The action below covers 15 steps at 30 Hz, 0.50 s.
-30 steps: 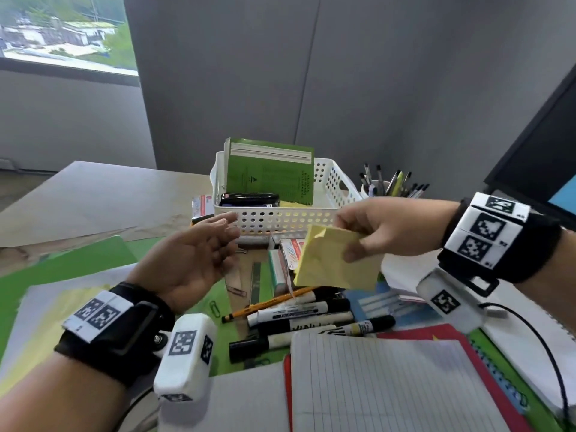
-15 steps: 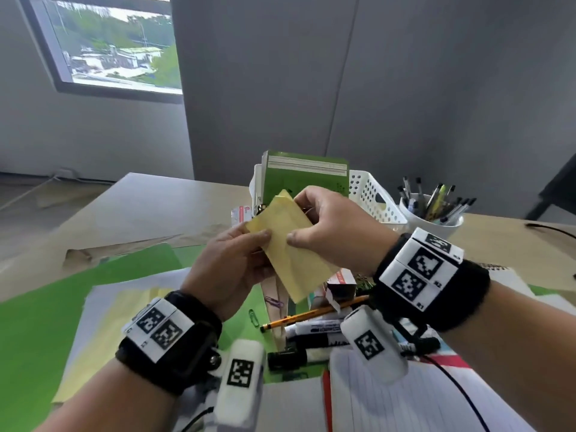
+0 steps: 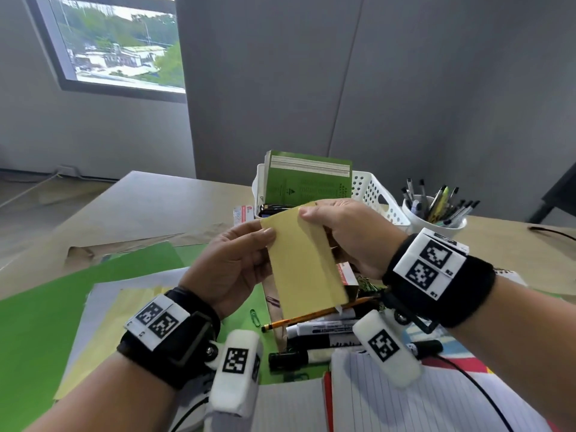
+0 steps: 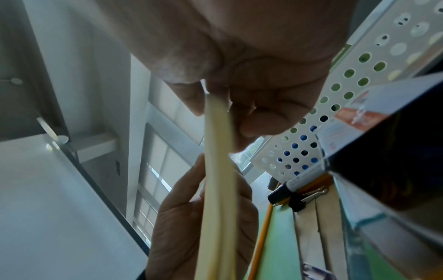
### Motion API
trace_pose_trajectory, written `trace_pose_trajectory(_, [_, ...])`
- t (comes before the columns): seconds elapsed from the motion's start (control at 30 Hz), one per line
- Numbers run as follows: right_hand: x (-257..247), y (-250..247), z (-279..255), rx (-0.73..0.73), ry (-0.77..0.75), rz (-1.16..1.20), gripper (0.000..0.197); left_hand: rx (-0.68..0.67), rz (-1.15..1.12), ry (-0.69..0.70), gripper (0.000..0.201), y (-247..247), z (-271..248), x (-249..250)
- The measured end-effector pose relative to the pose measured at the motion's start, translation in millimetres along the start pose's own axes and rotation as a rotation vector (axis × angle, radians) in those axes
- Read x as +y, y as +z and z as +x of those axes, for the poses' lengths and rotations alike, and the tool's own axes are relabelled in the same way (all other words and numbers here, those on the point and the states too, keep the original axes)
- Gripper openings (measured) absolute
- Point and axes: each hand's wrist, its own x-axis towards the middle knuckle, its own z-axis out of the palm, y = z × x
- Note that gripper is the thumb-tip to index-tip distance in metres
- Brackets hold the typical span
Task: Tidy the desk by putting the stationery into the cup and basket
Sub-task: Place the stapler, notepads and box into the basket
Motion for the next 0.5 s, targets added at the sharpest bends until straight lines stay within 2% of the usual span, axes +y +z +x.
trace_pose_trajectory(0.07, [1.7,-1.3,1.4,0.013,-0.065,-0.062,0.018,-0.018,0.002,-0.027,0.049,-1.6,-0.5,1.4])
trace_pose_trajectory(0.27, [5.5,-6.5,5.4,-0.034,-0.097,-0.012,0.026,-0.129,-0.013,-0.089,0.036,-2.4,-3.1,2.0])
trace_pose_trajectory(0.43, [8.1,-8.6,4.2,-0.056,-0.07,0.036,0.025,-0.117,-0.073,-0.096,0.037,1.7,-3.8,6.2])
trace_pose_trajectory(0.5, [7.8,-7.6,4.0,-0.037,-0.07,0.038,0.025,-0.071,-0.052,-0.069,0.046,-0.3,-2.0,4.9])
